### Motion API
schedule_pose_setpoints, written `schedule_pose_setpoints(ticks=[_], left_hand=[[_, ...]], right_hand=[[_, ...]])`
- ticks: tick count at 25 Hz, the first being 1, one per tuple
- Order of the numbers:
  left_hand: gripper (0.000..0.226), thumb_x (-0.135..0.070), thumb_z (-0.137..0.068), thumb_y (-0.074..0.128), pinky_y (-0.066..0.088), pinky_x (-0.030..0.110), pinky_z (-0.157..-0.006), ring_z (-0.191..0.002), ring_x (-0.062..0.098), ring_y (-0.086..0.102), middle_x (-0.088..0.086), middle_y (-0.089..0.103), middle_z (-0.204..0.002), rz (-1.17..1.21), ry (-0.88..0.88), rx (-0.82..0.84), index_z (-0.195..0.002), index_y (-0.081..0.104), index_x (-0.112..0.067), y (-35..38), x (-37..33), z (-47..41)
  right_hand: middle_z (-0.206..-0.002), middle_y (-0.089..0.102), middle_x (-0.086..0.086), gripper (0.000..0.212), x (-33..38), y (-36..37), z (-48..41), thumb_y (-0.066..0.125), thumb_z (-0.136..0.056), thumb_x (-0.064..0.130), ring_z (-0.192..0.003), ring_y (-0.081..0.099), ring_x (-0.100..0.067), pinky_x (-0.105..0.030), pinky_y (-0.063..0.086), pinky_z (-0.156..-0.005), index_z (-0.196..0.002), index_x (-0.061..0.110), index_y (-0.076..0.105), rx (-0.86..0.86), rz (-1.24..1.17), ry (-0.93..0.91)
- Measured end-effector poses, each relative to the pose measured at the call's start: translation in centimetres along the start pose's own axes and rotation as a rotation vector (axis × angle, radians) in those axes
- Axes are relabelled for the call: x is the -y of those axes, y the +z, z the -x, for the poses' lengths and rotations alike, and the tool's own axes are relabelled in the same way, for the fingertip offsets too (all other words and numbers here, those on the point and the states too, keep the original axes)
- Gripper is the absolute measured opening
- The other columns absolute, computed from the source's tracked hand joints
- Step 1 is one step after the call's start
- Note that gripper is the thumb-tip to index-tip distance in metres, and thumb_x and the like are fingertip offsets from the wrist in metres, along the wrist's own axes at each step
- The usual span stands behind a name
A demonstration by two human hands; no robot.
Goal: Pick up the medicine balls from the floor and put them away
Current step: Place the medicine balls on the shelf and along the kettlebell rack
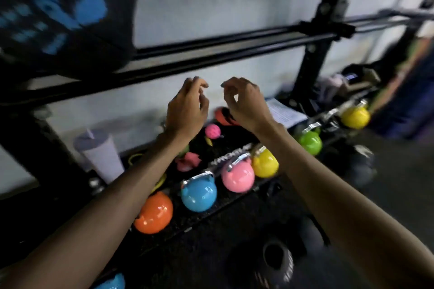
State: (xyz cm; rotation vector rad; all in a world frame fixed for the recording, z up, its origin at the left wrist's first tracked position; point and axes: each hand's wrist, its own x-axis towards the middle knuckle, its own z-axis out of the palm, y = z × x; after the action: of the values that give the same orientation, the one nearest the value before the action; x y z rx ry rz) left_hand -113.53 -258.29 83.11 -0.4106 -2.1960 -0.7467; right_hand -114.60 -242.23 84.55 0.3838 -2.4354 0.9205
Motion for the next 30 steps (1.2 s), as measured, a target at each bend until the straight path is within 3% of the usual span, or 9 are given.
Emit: schedule_pose_setpoints(ticks=[2,4,8,11,17,20,24,27,30], left_hand=[[0.022,-0.011,-0.09,0.051,0.051,0.045,-0.071,-0.092,0.034,0.064,0.009,0.063,-0.106,0.01,-0.016,0.25,-0.109,0.06,-0.014,4.6,-0.8,3.9],[0.019,-0.013,-0.09,0.052,0.051,0.046,-0.075,-0.097,0.036,0.065,0.011,0.063,-0.108,0.012,-0.021,0.518,-0.107,0.059,-0.014,8.8,-1.8,7.9],[0.03,-0.015,-0.096,0.049,0.046,0.044,-0.099,-0.121,0.036,0.058,0.015,0.061,-0.13,-0.159,0.022,1.004,-0.123,0.061,-0.01,15.1,-3.7,15.5],[0.028,-0.016,-0.093,0.047,0.046,0.043,-0.095,-0.116,0.04,0.059,0.019,0.062,-0.128,-0.182,-0.105,1.246,-0.117,0.058,-0.01,18.6,-5.0,21.0],[0.024,-0.023,-0.096,0.048,0.052,0.044,-0.094,-0.109,0.034,0.062,0.013,0.063,-0.122,-0.197,-0.253,1.49,-0.115,0.058,-0.013,26.0,-7.4,29.1],[0.023,-0.027,-0.099,0.049,0.052,0.041,-0.09,-0.107,0.03,0.063,0.009,0.063,-0.12,-0.242,-0.378,1.58,-0.116,0.06,-0.017,30.4,-9.0,33.5],[0.021,-0.03,-0.1,0.048,0.053,0.044,-0.093,-0.105,0.028,0.064,0.007,0.065,-0.116,-0.233,-0.571,1.626,-0.112,0.061,-0.02,36.4,-10.0,38.7],[0.021,-0.029,-0.1,0.048,0.052,0.044,-0.095,-0.108,0.029,0.063,0.007,0.065,-0.116,-0.201,-0.654,1.646,-0.111,0.063,-0.018,41.2,-9.6,42.6],[0.022,-0.028,-0.098,0.051,0.05,0.044,-0.099,-0.114,0.031,0.061,0.01,0.066,-0.12,-0.185,-0.724,1.626,-0.111,0.066,-0.017,46.2,-7.8,46.5]], right_hand=[[-0.098,0.071,-0.012,0.038,-3.9,-0.9,5.0,0.037,-0.088,0.035,-0.09,0.067,-0.035,-0.044,0.053,-0.078,-0.099,0.015,0.068,0.083,0.129,0.108],[-0.098,0.069,-0.016,0.033,-7.7,-1.5,10.2,0.04,-0.09,0.032,-0.092,0.065,-0.04,-0.046,0.053,-0.078,-0.101,0.016,0.067,0.173,0.22,0.238],[-0.108,0.068,-0.015,0.033,-13.9,-1.7,19.5,0.041,-0.086,0.03,-0.102,0.065,-0.037,-0.044,0.053,-0.084,-0.106,0.019,0.065,0.372,0.289,0.452],[-0.109,0.067,-0.013,0.025,-18.7,-1.8,25.2,0.042,-0.089,0.027,-0.105,0.063,-0.036,-0.04,0.052,-0.084,-0.1,0.018,0.063,0.493,0.311,0.597],[-0.113,0.068,-0.01,0.028,-28.3,-0.8,32.3,0.041,-0.097,0.022,-0.103,0.064,-0.031,-0.041,0.053,-0.084,-0.109,0.013,0.064,0.67,0.206,0.78],[-0.113,0.066,-0.013,0.027,-33.9,0.1,36.1,0.04,-0.099,0.018,-0.103,0.063,-0.034,-0.035,0.043,-0.073,-0.111,0.009,0.063,0.809,0.121,0.877],[-0.114,0.066,-0.018,0.029,-40.9,2.1,41.4,0.039,-0.095,0.014,-0.104,0.063,-0.04,-0.036,0.041,-0.071,-0.115,0.006,0.059,0.967,0.078,0.949],[-0.106,0.066,-0.012,0.027,-45.1,4.1,44.9,0.042,-0.097,0.014,-0.1,0.064,-0.034,-0.038,0.048,-0.075,-0.116,0.01,0.061,0.997,0.055,1.032],[-0.109,0.064,-0.01,0.028,-49.2,7.4,48.8,0.043,-0.1,0.017,-0.103,0.062,-0.031,-0.035,0.045,-0.078,-0.12,0.011,0.062,1.017,0.009,1.128]])
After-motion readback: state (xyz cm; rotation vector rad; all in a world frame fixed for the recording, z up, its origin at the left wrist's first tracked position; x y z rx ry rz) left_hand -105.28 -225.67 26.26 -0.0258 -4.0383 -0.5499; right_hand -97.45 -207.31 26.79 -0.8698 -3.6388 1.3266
